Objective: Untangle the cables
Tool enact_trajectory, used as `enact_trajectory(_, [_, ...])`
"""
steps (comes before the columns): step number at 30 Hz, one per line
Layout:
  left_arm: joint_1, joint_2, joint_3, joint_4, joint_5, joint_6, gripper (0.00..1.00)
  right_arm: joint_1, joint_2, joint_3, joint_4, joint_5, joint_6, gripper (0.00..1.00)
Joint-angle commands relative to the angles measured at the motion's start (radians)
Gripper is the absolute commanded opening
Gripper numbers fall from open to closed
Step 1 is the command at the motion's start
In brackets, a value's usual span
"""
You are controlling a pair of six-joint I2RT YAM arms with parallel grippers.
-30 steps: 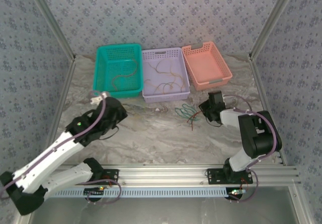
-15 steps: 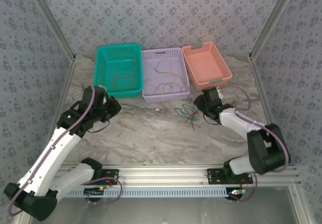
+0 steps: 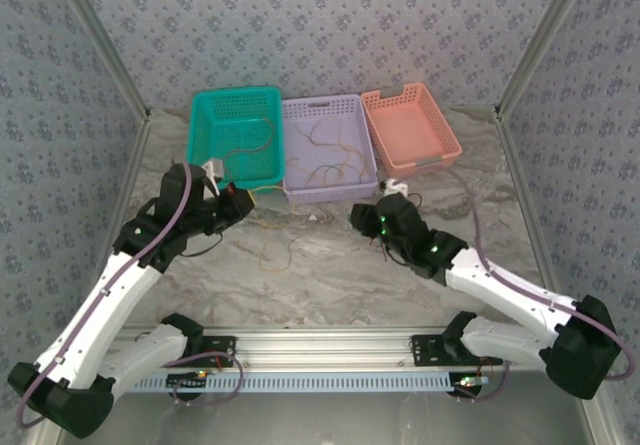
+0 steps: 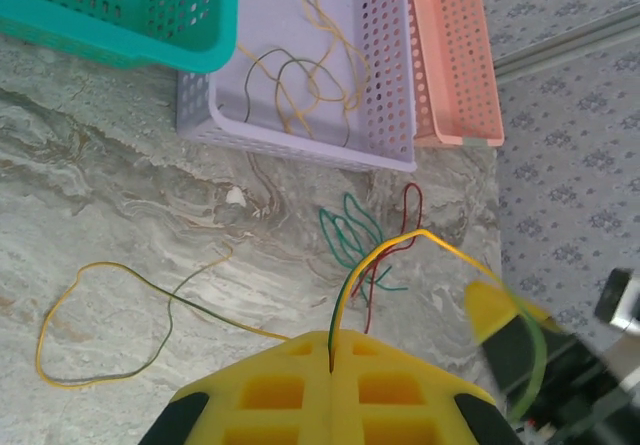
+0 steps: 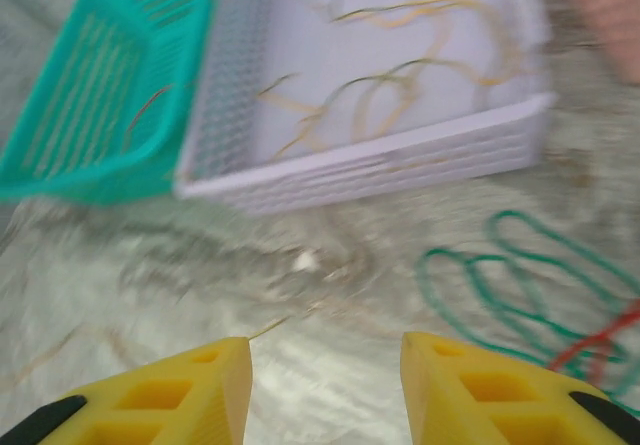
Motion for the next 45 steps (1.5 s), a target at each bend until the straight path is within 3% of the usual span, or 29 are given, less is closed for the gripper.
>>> enact_trajectory(1, [0.003, 0.013, 0.076, 0.031, 0.029, 0.003, 0.0, 0.126, 0.059, -0.068, 0.182, -0.015, -0.155, 0.46])
enact_trajectory(6, [0.002, 0.03, 0.139, 0.016, 0.039, -0.011, 0.0, 0.218, 0.242, -0.082, 0.304, 0.034, -0.027, 0.49])
enact_trajectory(9, [0.003, 0.027, 0.158, 0.005, 0.034, -0.011, 0.0, 0.225, 0.338, -0.025, 0.19, 0.154, 0.199, 0.55])
enact_trajectory(15, [0.003, 0.009, 0.137, 0.009, 0.04, -0.022, 0.0, 0.255, 0.452, 0.043, 0.106, 0.175, 0.566, 0.56])
enact_trajectory(21, [0.004, 0.01, 0.135, 0.011, 0.038, -0.018, 0.0, 0.347, 0.511, 0.156, 0.039, 0.279, 0.269, 0.51])
enact_trajectory(24, [0.004, 0.023, 0.15, 0.006, 0.04, -0.012, 0.0, 0.337, 0.523, 0.1, 0.15, 0.173, 0.039, 0.48])
enact_trajectory(27, [0.005, 0.034, 0.158, 0.007, 0.043, -0.01, 0.0, 0.318, 0.528, 0.075, 0.153, 0.074, -0.12, 0.49])
enact_trajectory(30, [0.004, 0.047, 0.161, 0.011, 0.047, -0.011, 0.0, 0.299, 0.534, 0.077, 0.115, -0.01, -0.214, 0.52])
enact_trajectory(39, [0.004, 0.059, 0.163, 0.016, 0.049, -0.011, 0.0, 0.251, 0.636, 0.183, -0.075, -0.007, -0.304, 0.54])
enact_trajectory(43, [0.004, 0.06, 0.166, 0.018, 0.047, -0.013, 0.0, 0.241, 0.683, 0.202, -0.081, -0.025, -0.305, 0.35])
enact_trajectory(45, [0.004, 0.066, 0.17, 0.024, 0.046, -0.014, 0.0, 0.252, 0.689, 0.205, -0.082, -0.003, -0.306, 0.17])
